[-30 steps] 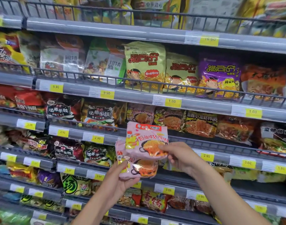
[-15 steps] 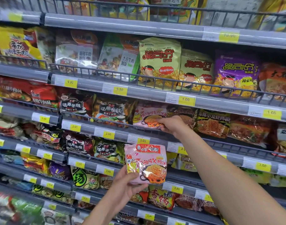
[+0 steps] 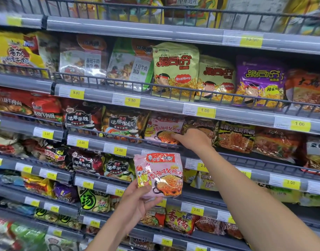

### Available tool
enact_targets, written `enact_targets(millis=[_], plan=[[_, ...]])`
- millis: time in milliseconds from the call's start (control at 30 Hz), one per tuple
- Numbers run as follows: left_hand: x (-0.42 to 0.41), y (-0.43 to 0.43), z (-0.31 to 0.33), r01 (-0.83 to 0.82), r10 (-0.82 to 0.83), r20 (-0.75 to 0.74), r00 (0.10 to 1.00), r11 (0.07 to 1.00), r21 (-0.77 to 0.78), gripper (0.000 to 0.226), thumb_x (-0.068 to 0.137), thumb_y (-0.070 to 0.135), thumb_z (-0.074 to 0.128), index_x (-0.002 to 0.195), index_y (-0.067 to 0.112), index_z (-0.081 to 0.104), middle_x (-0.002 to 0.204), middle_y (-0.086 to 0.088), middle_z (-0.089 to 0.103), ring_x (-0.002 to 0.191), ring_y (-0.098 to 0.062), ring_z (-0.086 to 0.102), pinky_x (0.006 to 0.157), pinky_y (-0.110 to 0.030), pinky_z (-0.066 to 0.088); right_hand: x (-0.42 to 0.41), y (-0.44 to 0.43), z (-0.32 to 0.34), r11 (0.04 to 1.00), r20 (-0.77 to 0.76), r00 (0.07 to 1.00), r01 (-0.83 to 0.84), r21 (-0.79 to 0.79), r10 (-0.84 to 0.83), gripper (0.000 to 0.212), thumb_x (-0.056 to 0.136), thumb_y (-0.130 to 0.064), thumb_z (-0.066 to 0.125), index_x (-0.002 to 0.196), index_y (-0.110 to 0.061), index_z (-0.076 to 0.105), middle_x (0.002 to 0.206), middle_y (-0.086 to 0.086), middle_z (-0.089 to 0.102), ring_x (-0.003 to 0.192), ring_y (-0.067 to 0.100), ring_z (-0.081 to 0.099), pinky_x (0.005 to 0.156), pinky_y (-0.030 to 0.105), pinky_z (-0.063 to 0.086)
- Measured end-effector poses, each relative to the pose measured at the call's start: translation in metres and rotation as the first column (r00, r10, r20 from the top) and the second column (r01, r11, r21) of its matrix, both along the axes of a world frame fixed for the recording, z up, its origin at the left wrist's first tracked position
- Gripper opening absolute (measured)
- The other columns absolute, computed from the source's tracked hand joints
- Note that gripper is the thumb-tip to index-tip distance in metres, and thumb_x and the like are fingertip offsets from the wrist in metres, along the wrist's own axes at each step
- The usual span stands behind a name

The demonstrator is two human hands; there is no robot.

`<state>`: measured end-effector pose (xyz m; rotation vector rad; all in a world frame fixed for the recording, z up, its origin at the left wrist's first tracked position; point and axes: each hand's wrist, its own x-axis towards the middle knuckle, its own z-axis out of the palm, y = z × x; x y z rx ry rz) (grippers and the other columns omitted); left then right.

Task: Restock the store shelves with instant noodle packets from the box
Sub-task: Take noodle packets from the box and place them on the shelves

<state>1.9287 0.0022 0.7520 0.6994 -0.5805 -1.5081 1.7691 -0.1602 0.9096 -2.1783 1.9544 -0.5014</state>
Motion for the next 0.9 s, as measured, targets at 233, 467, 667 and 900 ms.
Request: enact_targets(millis=[233,467,667,900], plan=[[-0.001,-0.016,0.046,-0.083,0.084,0.005,0.996,0.991,-0.101,0.035,0.092,0.000,0.062,0.124,0.014,0.056,0.124,-0.019,0.068,0.109,-0.039,0.068,0.079,-0.040,0.063,-0.032,0.059,-0.033,0.974,0.357,0.911,-0.156,-0.163,0.206,0.048,0.085,-0.068,0.055,0.119,-0.035,0.050,0.089,-0.015,0.067,0.083,0.005,0.064,0.076,0.037,0.056],[0.001,-0.059,0.093,-0.167,0.175,0.051,0.983,0.978,-0.127,0.039,0.093,0.009,0.067,0.128,0.007,0.050,0.103,-0.020,0.074,0.096,-0.034,0.072,0.075,-0.036,0.064,-0.024,0.053,-0.042,0.968,0.553,0.800,-0.248,-0.045,0.231,0.088,0.070,-0.053,0.081,0.142,-0.035,0.034,0.111,-0.011,0.064,0.097,0.011,0.066,0.086,0.043,0.057],[0.009,-0.090,0.112,-0.192,0.264,0.609,0.747,0.964,-0.183,0.041,0.097,0.028,0.062,0.129,0.004,0.054,0.131,-0.015,0.062,0.103,-0.018,0.071,0.096,-0.041,0.057,-0.013,0.042,-0.024,0.986,0.516,0.841,-0.107,-0.131,0.159,0.086,0.085,-0.050,0.073,0.146,-0.010,0.028,0.127,0.005,0.061,0.095,0.019,0.058,0.075,0.035,0.049],[0.008,-0.090,0.096,-0.319,0.669,0.743,0.019,0.708,-0.630,0.057,0.094,0.032,0.066,0.144,0.023,0.040,0.131,0.006,0.038,0.100,-0.011,0.059,0.082,-0.024,0.050,0.000,0.033,-0.031,0.965,0.370,0.924,0.006,-0.263,0.095,0.058,0.082,-0.059,0.071,0.106,-0.014,0.043,0.088,0.001,0.059,0.078,0.021,0.059,0.073,0.046,0.056]])
